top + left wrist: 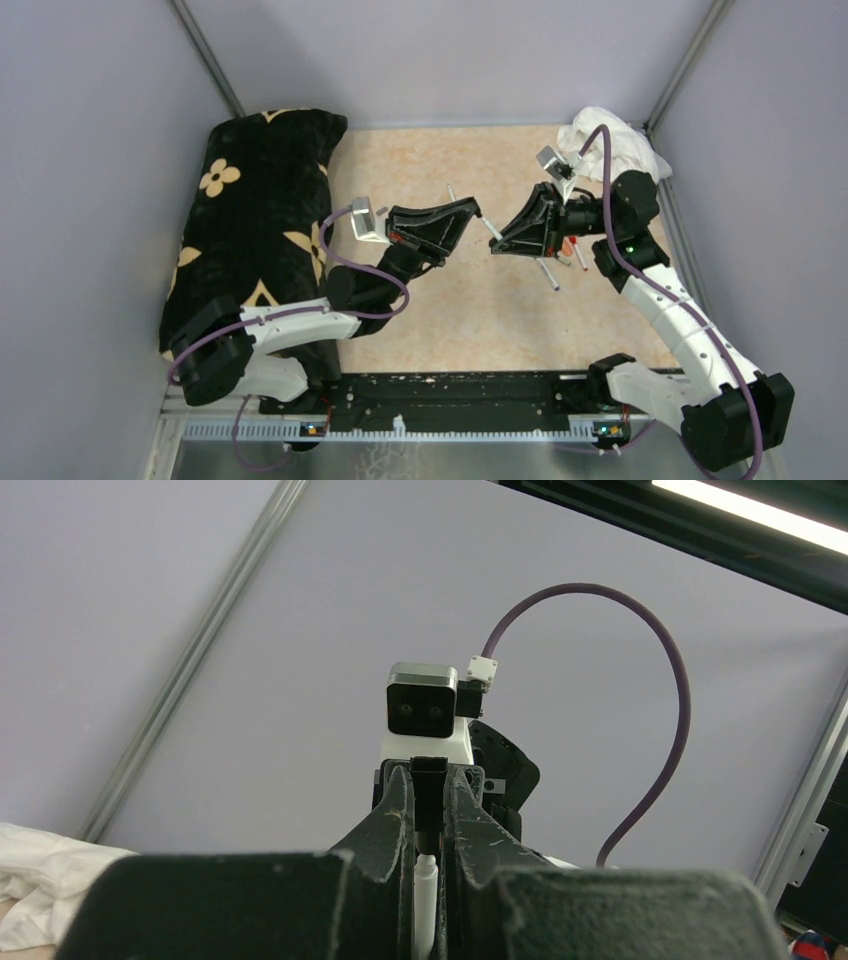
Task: Insert the pens into the pen caps
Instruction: Insert the pen cap onto the pen.
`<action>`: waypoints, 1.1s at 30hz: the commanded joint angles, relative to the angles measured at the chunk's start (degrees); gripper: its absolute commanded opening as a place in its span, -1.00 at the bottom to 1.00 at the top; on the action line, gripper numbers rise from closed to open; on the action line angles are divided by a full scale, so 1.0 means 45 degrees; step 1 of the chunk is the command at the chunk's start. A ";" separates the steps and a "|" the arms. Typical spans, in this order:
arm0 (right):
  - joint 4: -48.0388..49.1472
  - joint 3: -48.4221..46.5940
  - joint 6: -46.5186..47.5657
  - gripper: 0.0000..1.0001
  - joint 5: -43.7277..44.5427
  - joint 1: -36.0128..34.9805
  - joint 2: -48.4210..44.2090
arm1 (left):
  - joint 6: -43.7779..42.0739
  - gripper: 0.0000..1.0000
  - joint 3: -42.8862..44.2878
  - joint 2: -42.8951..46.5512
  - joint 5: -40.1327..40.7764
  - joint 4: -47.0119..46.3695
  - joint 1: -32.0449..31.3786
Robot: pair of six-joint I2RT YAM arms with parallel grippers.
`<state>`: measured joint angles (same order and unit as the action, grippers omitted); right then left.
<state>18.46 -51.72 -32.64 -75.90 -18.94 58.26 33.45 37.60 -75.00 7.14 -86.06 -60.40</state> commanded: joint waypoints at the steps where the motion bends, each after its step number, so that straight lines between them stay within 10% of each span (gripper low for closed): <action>1: 0.0507 -0.0010 -0.0128 -1.00 0.0155 0.0090 0.0040 | 0.0268 -1.00 0.0245 -0.0209 -0.0042 -0.3682 -0.0123; 16: 0.0999 -0.0274 -0.0409 -1.00 0.0499 0.0107 0.0135 | 0.0683 -1.00 0.0196 -0.0541 -0.0061 -0.3678 -0.0311; 26: 0.7112 0.1094 -0.4633 -1.00 0.1089 0.0680 0.0334 | 0.0683 -1.00 -0.0645 -0.1010 0.0504 -0.3671 -0.0846; 33: 0.5579 0.1285 -0.3230 -1.00 0.1009 0.0694 0.0119 | 0.0750 -0.87 -0.0693 -0.1416 0.0660 -0.3674 -0.0938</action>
<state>39.53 -44.64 -49.15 -76.64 -16.69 59.86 35.99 36.29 -78.94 12.29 -88.42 -63.00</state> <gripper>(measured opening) 0.090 0.117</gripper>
